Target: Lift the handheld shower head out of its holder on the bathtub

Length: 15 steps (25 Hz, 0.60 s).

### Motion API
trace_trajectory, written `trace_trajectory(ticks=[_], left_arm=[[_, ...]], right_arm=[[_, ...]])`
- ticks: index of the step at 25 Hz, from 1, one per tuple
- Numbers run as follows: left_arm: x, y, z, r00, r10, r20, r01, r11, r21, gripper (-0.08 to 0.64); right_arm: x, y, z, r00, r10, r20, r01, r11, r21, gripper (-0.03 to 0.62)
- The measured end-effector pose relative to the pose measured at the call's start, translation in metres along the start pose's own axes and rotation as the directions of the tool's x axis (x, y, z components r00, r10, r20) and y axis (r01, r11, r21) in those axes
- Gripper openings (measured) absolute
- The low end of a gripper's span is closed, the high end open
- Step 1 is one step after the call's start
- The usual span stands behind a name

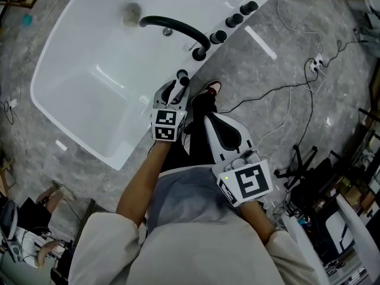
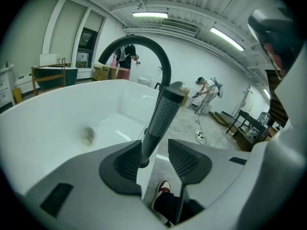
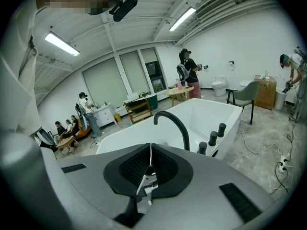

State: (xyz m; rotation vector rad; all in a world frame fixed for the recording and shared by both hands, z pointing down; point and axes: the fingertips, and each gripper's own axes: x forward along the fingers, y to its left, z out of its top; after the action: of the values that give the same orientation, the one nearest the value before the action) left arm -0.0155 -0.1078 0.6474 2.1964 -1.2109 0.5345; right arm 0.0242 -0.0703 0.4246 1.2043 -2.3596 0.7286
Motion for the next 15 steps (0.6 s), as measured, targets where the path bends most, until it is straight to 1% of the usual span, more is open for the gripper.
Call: trace_trajectory(ticks=[2, 15], left_arm=[[0.009, 0.002, -0.006, 1.0, 0.004, -0.014, -0.004, 1.0, 0.0, 0.175], [0.046, 0.01, -0.009, 0.999, 0.03, -0.036, -0.029, 0.999, 0.03, 0.175]], right_arm=[[0.0, -0.003, -0.001, 1.0, -0.001, -0.006, 0.001, 1.0, -0.001, 0.018], [-0.003, -0.02, -0.01, 1.0, -0.012, -0.028, 0.012, 1.0, 0.018, 0.018]])
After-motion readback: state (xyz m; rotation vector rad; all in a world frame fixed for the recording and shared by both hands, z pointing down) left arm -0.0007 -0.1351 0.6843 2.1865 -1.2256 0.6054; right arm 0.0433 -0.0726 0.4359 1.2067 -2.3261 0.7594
